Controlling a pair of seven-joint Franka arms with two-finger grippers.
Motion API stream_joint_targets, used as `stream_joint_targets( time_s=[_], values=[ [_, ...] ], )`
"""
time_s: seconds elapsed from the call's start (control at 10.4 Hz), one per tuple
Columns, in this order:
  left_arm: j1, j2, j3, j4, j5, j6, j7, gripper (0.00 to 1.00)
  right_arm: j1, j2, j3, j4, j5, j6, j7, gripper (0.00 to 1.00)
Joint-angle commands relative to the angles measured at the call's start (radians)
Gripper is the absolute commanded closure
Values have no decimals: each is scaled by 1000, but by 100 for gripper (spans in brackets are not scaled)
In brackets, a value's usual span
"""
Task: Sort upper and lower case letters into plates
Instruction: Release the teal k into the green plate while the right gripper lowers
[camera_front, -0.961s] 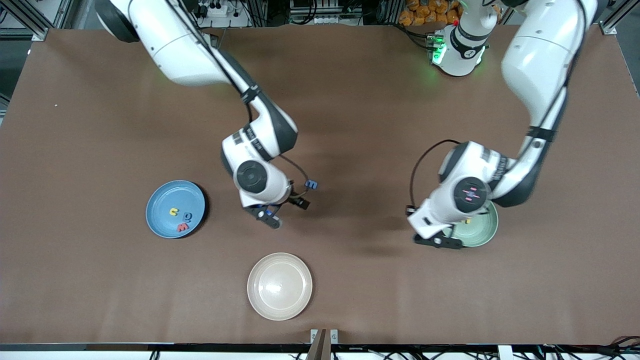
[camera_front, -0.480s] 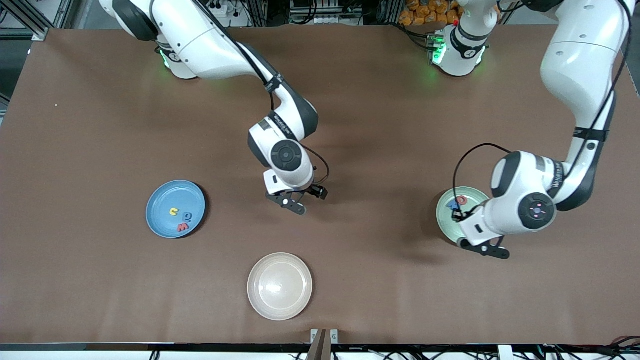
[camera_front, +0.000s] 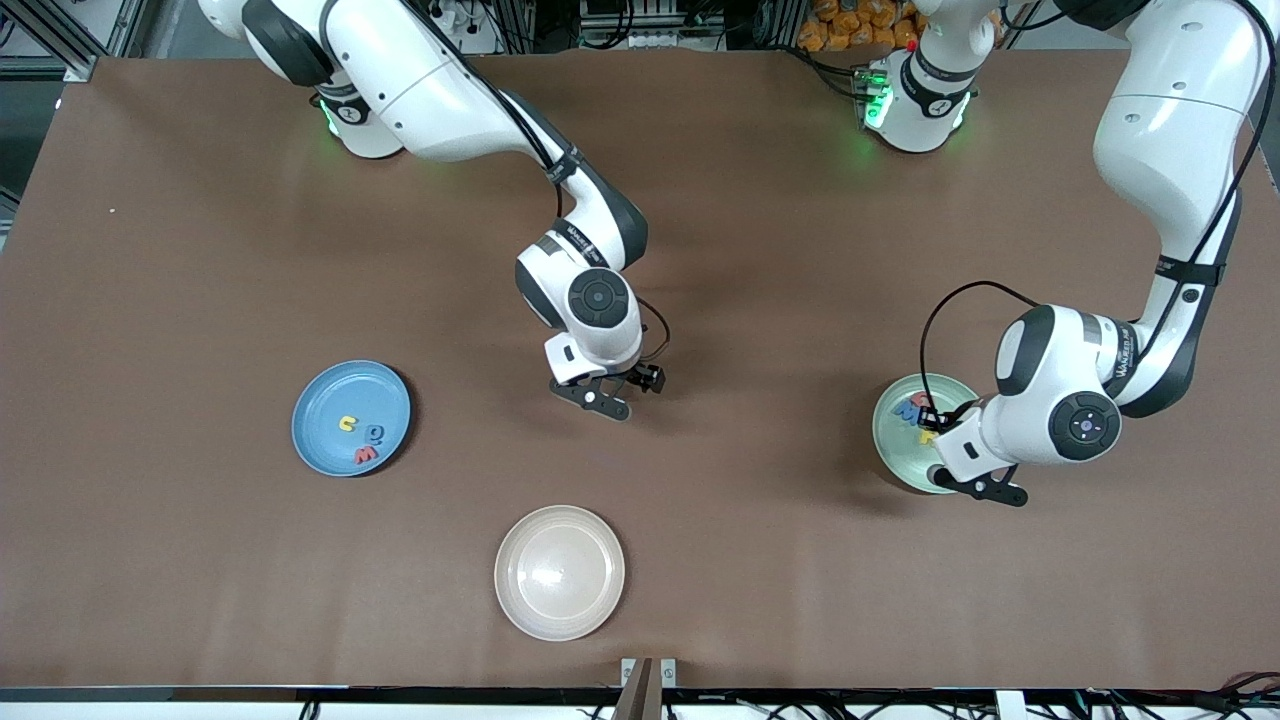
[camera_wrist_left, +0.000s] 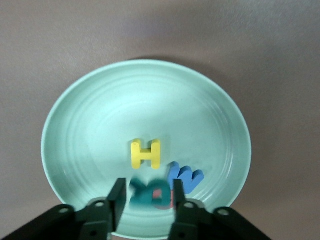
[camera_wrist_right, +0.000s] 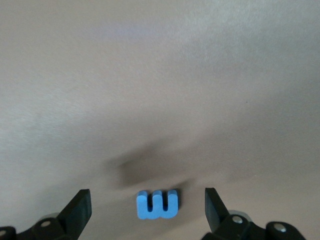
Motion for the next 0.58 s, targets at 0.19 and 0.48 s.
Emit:
stream_joint_targets(
  time_s=[0.19, 0.48],
  values=[
    [10, -40, -9, 4, -15, -1, 7, 0, 8, 7, -6, -26, -26, 35, 16, 13],
    [13, -163, -13, 43, -123, -17, -33, 0, 17, 7, -6, -28, -25, 33, 16, 33]
  ],
)
